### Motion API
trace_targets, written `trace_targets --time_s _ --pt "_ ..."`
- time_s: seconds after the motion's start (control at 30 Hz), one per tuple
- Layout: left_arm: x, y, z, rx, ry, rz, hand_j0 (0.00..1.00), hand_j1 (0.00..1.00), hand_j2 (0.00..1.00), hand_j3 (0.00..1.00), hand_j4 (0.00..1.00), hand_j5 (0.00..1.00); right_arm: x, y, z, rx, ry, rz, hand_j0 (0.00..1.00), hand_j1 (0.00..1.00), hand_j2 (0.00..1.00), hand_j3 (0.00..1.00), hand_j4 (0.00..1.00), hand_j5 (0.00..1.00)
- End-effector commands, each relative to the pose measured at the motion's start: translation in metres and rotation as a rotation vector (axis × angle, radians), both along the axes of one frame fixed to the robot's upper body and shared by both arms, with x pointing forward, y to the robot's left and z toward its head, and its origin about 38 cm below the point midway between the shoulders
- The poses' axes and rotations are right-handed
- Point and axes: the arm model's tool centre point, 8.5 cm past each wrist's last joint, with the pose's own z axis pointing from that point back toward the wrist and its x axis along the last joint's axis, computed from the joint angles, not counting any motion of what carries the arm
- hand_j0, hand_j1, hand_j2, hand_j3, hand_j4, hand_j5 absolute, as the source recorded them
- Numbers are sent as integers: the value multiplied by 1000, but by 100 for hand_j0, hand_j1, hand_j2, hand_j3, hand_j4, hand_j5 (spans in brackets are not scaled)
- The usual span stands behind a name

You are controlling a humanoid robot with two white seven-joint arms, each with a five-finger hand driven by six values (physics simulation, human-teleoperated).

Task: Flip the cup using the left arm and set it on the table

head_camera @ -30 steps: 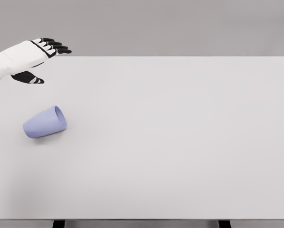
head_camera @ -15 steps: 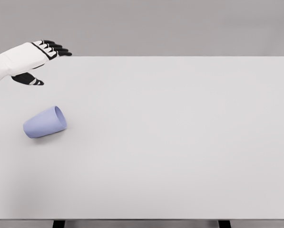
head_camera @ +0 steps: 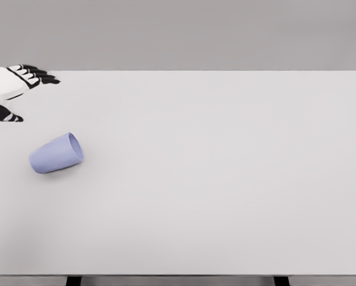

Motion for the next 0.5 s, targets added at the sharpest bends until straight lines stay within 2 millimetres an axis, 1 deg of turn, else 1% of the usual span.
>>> trace_targets --time_s 0.0,0.03,0.07,0.13,0.17,0.23,0.27,0.37,0.43,0.47 --pt "-11 17 18 -84 23 22 100 100 100 100 100 100 0 0 0 0 0 0 100 100 100 100 100 100" --pt "-16 21 13 -129 63 30 100 100 100 100 100 100 0 0 0 0 0 0 100 100 100 100 100 100" --pt "-18 20 9 -158 86 27 100 100 100 100 100 100 0 0 0 0 0 0 100 100 100 100 100 100" --pt "-22 15 11 -187 101 10 100 100 100 100 100 100 0 0 0 0 0 0 100 100 100 100 100 100" --pt "-27 10 16 -172 106 -14 100 100 100 100 100 100 0 0 0 0 0 0 100 100 100 100 100 100" --pt "-37 -6 20 -188 127 -74 100 100 100 100 100 100 0 0 0 0 0 -1 100 100 100 100 100 100" --pt "-45 -16 20 -187 167 -112 100 100 100 100 100 100 0 0 0 0 0 0 100 100 100 100 100 100" --pt "-61 -40 19 -202 238 -201 100 100 100 100 100 100 0 0 0 -1 -2 0 100 100 100 100 100 100" --pt "-66 -49 23 -178 269 -151 100 100 100 100 100 100 0 0 0 0 0 -1 100 100 100 100 100 100" --pt "-67 -48 26 -165 272 -126 100 100 100 100 100 100 0 0 0 0 0 0 100 100 100 100 100 100"
